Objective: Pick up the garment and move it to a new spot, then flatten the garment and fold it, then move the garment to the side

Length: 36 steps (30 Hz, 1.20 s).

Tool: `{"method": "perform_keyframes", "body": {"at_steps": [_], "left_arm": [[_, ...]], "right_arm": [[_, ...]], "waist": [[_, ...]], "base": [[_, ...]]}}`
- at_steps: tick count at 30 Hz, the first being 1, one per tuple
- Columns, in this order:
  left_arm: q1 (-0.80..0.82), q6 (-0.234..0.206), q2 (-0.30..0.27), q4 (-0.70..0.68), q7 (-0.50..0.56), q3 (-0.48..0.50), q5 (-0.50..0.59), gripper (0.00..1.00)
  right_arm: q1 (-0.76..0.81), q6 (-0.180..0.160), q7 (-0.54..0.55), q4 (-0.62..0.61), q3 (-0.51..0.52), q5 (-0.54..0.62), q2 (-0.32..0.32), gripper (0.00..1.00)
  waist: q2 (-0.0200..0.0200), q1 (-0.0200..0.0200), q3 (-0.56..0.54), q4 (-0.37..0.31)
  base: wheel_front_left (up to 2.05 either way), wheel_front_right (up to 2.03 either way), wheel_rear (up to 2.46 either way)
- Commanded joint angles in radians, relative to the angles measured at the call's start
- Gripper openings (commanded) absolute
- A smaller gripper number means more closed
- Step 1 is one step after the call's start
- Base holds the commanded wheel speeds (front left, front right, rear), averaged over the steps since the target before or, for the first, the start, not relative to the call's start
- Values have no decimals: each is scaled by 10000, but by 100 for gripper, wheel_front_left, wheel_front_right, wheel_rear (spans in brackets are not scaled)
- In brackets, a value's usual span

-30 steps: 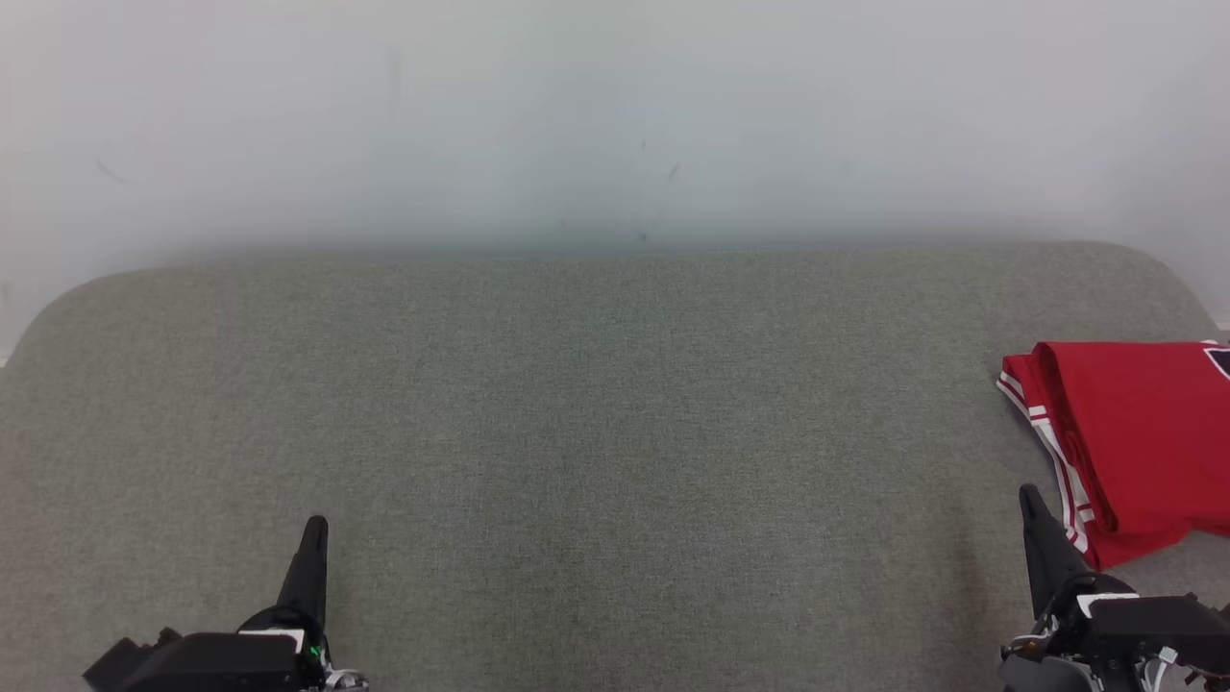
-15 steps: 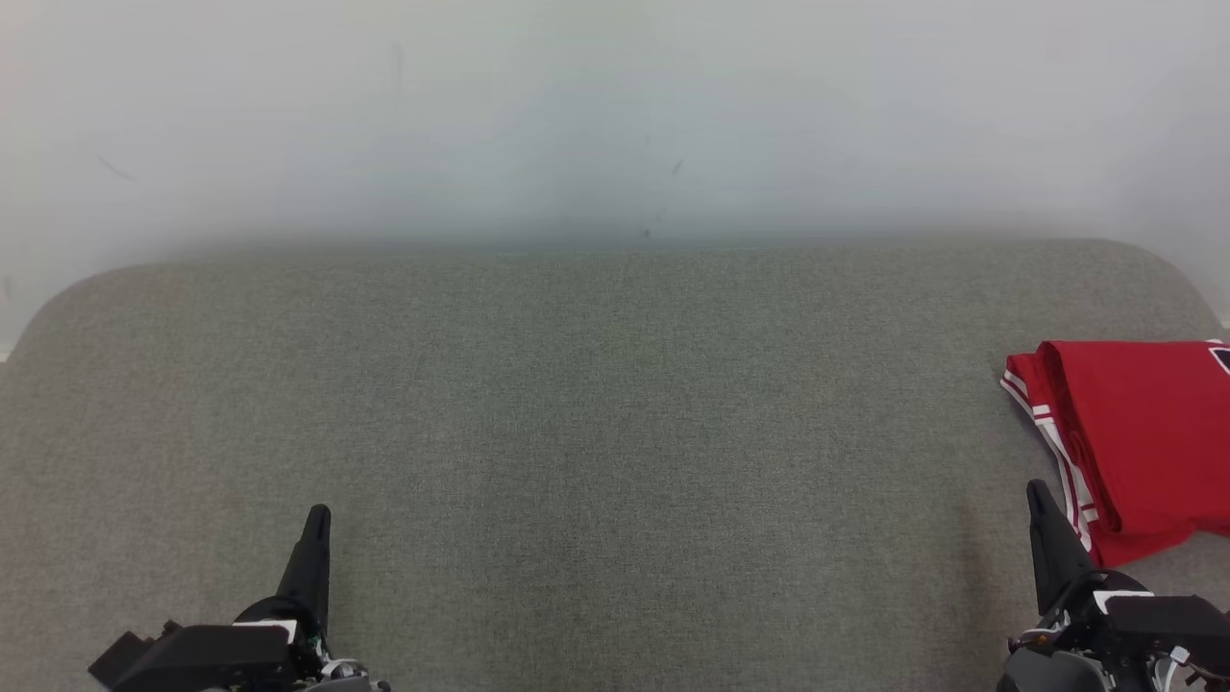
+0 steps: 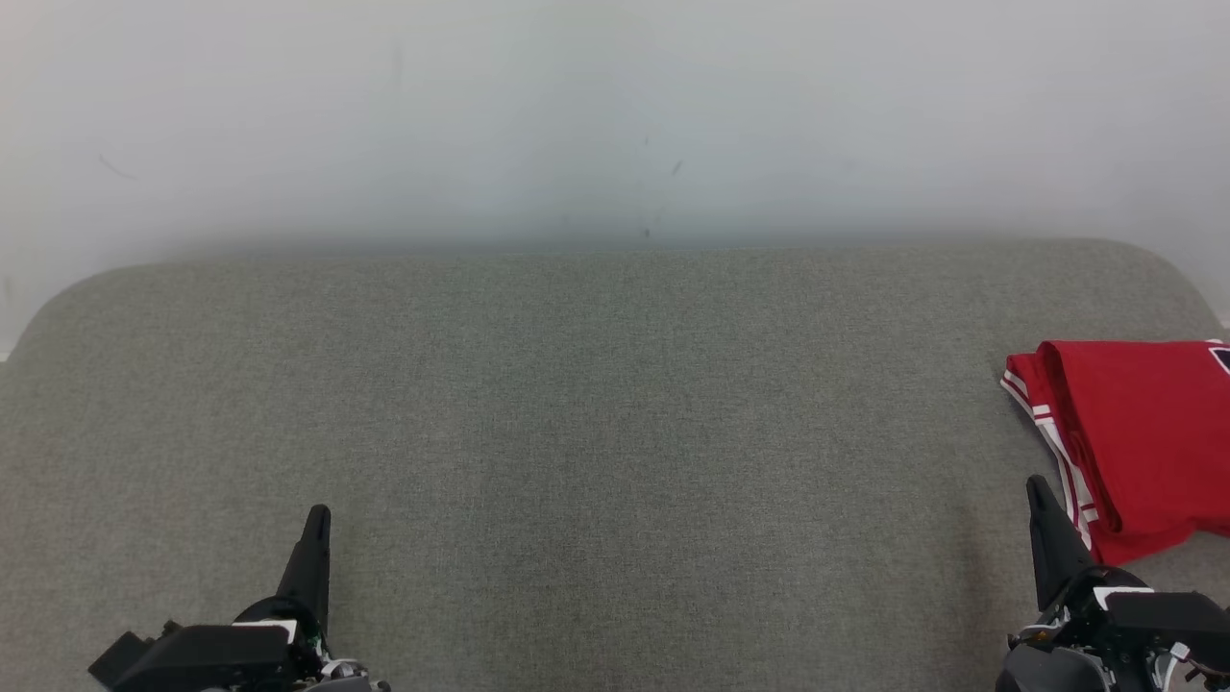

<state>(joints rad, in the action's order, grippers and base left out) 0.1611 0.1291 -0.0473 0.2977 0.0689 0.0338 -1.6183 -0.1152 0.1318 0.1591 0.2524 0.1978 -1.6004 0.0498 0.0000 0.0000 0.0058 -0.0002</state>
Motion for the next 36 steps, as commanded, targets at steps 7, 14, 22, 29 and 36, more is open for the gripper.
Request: {"method": "perform_keyframes", "body": {"at_steps": [7, 14, 22, 29, 36], "left_arm": [[49, 35, -55, -5, 12, 12, -36, 0], [49, 35, -55, -5, 11, 12, -36, 0], [48, 34, -55, -6, 11, 13, -36, 0], [48, 34, -55, -6, 11, 13, -37, 0], [48, 36, -55, -7, 11, 11, -37, 0]], "right_arm": [[-2, -21, 20, 30, 6, -49, 8, 0], [1, -21, 20, 30, 4, -50, 8, 0], [5, -21, 19, 30, 4, -50, 8, 0], [6, -21, 19, 30, 4, -50, 8, 0], [7, -21, 19, 30, 6, -49, 8, 0]], "waist": [[0, 0, -1, 0], [0, 0, -1, 0], [0, 0, -1, 0], [0, 0, -1, 0], [0, 0, -1, 0]], "base": [[0, 0, 0], [0, 0, 0], [0, 0, 0], [0, 0, 0], [0, 0, 0]]}}
